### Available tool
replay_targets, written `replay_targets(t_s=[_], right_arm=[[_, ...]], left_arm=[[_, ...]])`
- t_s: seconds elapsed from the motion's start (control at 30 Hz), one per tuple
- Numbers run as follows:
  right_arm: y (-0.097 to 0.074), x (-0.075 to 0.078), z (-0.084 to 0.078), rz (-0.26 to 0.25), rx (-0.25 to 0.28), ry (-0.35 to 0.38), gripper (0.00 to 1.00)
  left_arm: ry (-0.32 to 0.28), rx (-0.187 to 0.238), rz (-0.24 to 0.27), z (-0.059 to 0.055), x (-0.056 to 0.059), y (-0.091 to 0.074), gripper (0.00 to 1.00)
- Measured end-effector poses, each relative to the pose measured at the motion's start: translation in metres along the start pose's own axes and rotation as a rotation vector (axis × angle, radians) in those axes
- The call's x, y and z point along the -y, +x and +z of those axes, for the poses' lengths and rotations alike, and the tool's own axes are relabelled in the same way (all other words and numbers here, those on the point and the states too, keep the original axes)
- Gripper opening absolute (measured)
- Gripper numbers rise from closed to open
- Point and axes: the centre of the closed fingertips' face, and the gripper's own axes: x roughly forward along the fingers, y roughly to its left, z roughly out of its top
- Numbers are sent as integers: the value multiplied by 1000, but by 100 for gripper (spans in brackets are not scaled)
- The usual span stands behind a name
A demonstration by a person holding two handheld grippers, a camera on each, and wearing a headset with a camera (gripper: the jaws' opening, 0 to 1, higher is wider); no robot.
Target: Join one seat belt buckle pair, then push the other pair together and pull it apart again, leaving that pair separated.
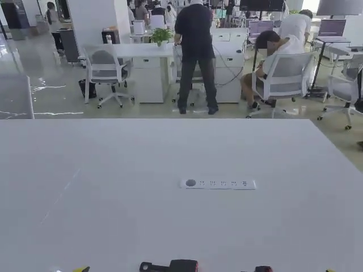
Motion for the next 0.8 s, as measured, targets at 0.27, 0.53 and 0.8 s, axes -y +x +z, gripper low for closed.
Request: replay_targets(t_s=[0.27, 0.53, 0.8], right_arm=[[-18, -4, -18, -31, -10, 53, 97], [-17, -19, -19, -17, -15, 47, 97], [-15, -29, -19, -8, -9, 40, 97]], left_arm=[[-9, -11, -12, -11, 9, -9, 100], [7, -11, -20, -10, 8, -17, 100], [-3, -12, -23, -12, 9, -22, 100]])
